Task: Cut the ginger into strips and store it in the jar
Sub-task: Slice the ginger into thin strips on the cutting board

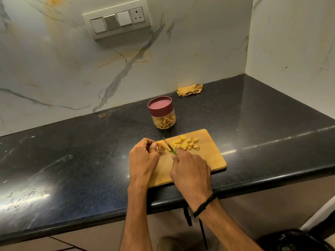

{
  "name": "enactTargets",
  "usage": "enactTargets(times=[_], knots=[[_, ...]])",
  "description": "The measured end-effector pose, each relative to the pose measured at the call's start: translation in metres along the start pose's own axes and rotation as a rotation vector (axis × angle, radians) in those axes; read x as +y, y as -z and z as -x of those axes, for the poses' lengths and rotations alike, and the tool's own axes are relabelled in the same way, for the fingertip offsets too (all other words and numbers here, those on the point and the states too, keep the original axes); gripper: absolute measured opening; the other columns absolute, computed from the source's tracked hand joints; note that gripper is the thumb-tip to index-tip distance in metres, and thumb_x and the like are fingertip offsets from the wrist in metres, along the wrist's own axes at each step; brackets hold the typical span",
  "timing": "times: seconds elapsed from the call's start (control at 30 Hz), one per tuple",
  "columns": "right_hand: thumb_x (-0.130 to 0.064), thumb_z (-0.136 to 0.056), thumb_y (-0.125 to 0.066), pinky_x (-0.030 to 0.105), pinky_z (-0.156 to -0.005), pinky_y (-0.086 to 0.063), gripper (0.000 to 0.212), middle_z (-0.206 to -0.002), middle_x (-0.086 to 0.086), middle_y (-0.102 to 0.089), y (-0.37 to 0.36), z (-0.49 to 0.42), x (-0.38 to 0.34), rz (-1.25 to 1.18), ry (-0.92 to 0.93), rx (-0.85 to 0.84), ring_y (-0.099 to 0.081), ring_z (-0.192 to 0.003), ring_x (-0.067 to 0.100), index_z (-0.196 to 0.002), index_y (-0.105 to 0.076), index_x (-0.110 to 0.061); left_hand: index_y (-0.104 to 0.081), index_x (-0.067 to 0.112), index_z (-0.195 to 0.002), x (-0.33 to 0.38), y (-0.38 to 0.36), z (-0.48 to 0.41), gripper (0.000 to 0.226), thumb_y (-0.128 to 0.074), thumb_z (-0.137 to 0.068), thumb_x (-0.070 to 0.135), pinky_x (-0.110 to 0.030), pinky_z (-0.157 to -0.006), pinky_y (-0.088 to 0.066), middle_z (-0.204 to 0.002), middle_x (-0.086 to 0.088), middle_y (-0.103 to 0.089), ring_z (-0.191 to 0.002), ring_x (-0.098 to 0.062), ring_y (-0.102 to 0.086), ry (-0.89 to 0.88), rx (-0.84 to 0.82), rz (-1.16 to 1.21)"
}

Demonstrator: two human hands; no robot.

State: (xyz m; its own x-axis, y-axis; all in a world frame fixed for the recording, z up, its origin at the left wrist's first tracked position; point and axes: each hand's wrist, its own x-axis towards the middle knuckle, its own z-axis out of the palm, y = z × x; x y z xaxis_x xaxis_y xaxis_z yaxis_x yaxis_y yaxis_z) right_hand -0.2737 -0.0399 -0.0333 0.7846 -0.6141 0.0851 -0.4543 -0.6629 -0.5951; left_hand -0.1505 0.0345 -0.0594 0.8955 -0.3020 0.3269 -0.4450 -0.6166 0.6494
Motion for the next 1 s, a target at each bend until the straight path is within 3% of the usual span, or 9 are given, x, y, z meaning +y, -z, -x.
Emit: enactTargets(times=[0.13, 0.27, 0.4, 0.57, 0.77, 0.87, 1.0], knots=[[-0.034, -0.104, -0.037, 0.029, -0.075, -0.041, 0.033, -0.112, -0.001, -0.063, 0.000, -0.001, 0.000, 0.005, -0.002, 0.003, -0.058, -0.102, 0.018, -0.135, -0.046, -0.027, -0.071, 0.019, -0.097, -0.003, 0.006, -0.013, 0.008, -0.063, -0.097, 0.018, -0.027, -0.079, -0.048, -0.100, 0.000, -0.063, -0.090, -0.012, -0.058, 0.019, -0.134, -0.096], [-0.033, -0.104, -0.038, 0.029, -0.074, -0.040, 0.031, -0.112, -0.001, -0.063, -0.001, -0.002, 0.000, 0.001, -0.004, -0.001, -0.059, -0.102, 0.019, -0.133, -0.048, -0.027, -0.074, 0.018, -0.106, 0.003, 0.012, -0.022, 0.013, -0.067, -0.095, 0.020, -0.018, -0.073, -0.041, -0.103, 0.004, -0.062, -0.086, -0.007, -0.055, 0.005, -0.207, -0.155], [-0.033, -0.104, -0.038, 0.029, -0.072, -0.036, 0.028, -0.110, 0.001, -0.063, 0.001, 0.001, -0.001, -0.006, 0.000, -0.014, -0.059, -0.101, 0.021, -0.128, -0.051, -0.026, -0.069, 0.026, -0.120, -0.002, 0.016, -0.019, 0.027, -0.066, -0.095, 0.015, -0.024, -0.088, -0.046, -0.119, 0.004, -0.061, -0.103, -0.008, -0.056, -0.043, -0.195, -0.141], [-0.034, -0.104, -0.038, 0.029, -0.071, -0.036, 0.029, -0.110, 0.000, -0.063, -0.001, 0.001, 0.001, -0.002, -0.002, 0.001, -0.059, -0.099, 0.020, -0.129, -0.051, -0.027, -0.072, 0.035, -0.114, -0.005, 0.021, -0.016, 0.042, -0.066, -0.092, 0.001, -0.029, -0.098, -0.045, -0.128, 0.012, -0.054, -0.120, -0.008, -0.045, -0.156, -0.294, -0.095], [-0.034, -0.104, -0.037, 0.028, -0.069, -0.036, 0.030, -0.109, 0.001, -0.064, 0.000, 0.003, 0.001, -0.003, 0.005, 0.004, -0.059, -0.100, 0.021, -0.129, -0.050, -0.026, -0.075, 0.028, -0.100, -0.007, 0.021, -0.011, 0.012, -0.076, -0.088, 0.025, -0.016, -0.075, -0.040, -0.105, 0.009, -0.064, -0.099, -0.007, -0.055, -0.123, -0.213, -0.113], [-0.034, -0.104, -0.036, 0.028, -0.069, -0.035, 0.030, -0.110, 0.001, -0.064, 0.000, 0.003, 0.001, -0.006, 0.003, -0.001, -0.059, -0.100, 0.021, -0.130, -0.050, -0.026, -0.074, 0.027, -0.101, -0.010, 0.022, -0.008, 0.016, -0.074, -0.088, 0.037, -0.019, -0.074, -0.044, -0.097, 0.010, -0.064, -0.090, -0.005, -0.056, -0.085, -0.180, -0.105], [-0.034, -0.104, -0.036, 0.028, -0.069, -0.035, 0.029, -0.108, 0.000, -0.064, -0.002, 0.005, 0.001, -0.010, 0.013, 0.010, -0.058, -0.095, 0.019, -0.127, -0.052, -0.025, -0.069, 0.027, -0.117, -0.012, 0.025, -0.004, 0.021, -0.065, -0.096, 0.022, -0.014, -0.074, -0.043, -0.095, 0.010, -0.065, -0.089, -0.003, -0.059, -0.060, -0.188, -0.064]])
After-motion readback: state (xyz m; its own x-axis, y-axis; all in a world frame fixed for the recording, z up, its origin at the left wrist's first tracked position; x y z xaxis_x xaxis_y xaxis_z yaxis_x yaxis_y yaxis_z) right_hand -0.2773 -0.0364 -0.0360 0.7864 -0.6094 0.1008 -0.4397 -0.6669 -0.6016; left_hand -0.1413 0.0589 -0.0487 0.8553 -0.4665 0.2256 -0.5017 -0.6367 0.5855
